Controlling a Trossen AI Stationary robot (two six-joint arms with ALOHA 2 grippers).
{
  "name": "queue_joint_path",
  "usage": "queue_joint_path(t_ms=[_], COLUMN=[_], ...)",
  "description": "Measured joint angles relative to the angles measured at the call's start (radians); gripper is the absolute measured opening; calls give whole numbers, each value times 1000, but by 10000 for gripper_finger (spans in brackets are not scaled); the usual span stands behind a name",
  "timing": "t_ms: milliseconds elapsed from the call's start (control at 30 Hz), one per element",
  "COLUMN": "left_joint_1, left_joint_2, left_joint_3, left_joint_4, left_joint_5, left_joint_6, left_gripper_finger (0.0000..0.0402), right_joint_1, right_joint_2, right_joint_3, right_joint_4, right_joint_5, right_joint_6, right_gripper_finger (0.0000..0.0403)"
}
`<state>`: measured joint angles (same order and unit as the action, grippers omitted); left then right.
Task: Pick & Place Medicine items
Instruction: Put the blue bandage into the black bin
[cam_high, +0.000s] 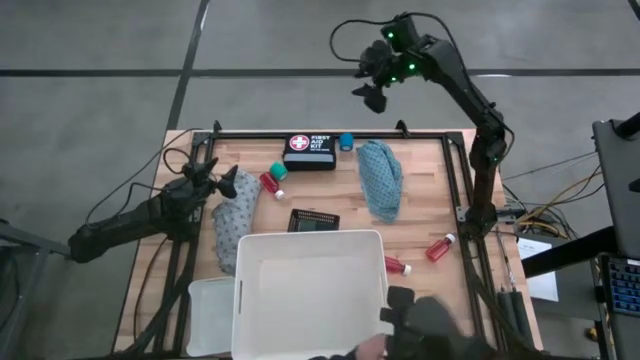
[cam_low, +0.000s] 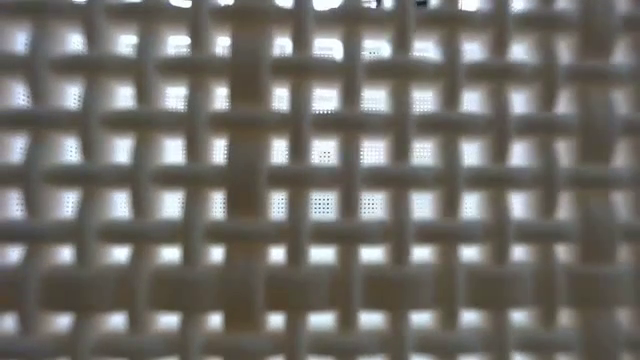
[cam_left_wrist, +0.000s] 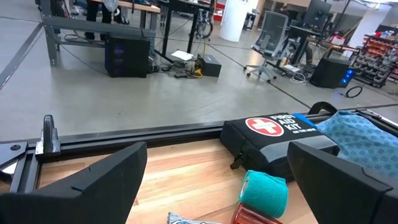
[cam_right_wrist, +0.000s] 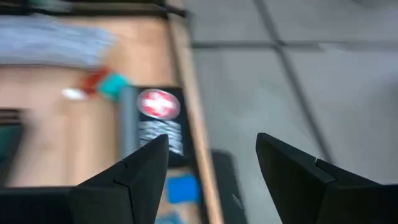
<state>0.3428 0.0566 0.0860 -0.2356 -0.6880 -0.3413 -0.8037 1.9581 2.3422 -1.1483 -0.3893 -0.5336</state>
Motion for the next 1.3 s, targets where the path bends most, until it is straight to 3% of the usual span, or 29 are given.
queue_joint_path(t_ms=[133, 200, 333, 433, 600, 900, 1000, 1167, 1300], left_joint_1=[0, 0, 0, 0, 0, 0, 0, 0, 0], left_joint_2=[0, 0, 0, 0, 0, 0, 0, 0, 0], left_joint_3=[0, 0, 0, 0, 0, 0, 0, 0, 0], left_joint_4=[0, 0, 0, 0, 0, 0, 0, 0, 0], left_joint_5=[0, 0, 0, 0, 0, 0, 0, 0, 0], left_joint_6=[0, 0, 0, 0, 0, 0, 0, 0, 0], left_gripper_finger=[393, 393, 393, 393, 393, 393, 393, 393, 393], right_joint_1=[-117, -171, -250, -292, -334, -359, -365, -379, -377], right_joint_2=[14, 39, 89, 87, 87, 85, 86, 88, 89], right_joint_3=[-5, -19, -73, -121, -237, -492, -574, -695, -754], right_joint_4=[0, -2, -14, -56, -106, 21, 145, 393, 530], right_joint_5=[-503, -635, -600, -636, -633, -669, -703, -881, -894], right_joint_6=[-178, -294, -393, -451, -690, -982, -978, -966, -846], right_gripper_finger=[237, 237, 237, 237, 237, 237, 237, 237, 237])
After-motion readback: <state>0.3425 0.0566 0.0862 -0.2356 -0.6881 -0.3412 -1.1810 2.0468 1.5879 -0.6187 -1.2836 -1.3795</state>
